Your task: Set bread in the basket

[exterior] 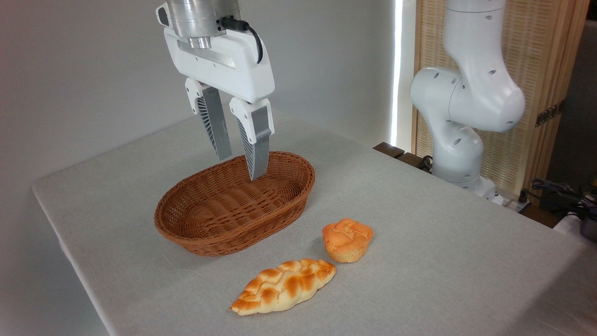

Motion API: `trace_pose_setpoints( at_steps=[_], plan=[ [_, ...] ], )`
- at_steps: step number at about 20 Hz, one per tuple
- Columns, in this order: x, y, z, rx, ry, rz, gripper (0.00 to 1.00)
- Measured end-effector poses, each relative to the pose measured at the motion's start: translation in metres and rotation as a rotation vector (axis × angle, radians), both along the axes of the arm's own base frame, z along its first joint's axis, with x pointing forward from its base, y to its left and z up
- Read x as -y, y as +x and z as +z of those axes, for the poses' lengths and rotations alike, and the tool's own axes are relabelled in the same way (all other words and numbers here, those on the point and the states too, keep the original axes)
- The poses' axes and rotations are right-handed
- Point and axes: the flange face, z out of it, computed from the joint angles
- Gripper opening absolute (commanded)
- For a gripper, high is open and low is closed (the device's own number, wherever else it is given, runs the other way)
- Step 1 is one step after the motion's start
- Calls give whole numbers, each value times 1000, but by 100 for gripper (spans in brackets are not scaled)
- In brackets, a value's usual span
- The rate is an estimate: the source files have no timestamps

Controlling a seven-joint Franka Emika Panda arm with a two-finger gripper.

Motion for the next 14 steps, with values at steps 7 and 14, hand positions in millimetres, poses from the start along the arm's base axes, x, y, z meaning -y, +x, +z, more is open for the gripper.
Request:
trace_pose_setpoints(
  at_steps=[7,14],
  plan=[
    [0,0,-1,-1,0,1,100],
    [-1,0,-5,3,0,2,100]
  ],
)
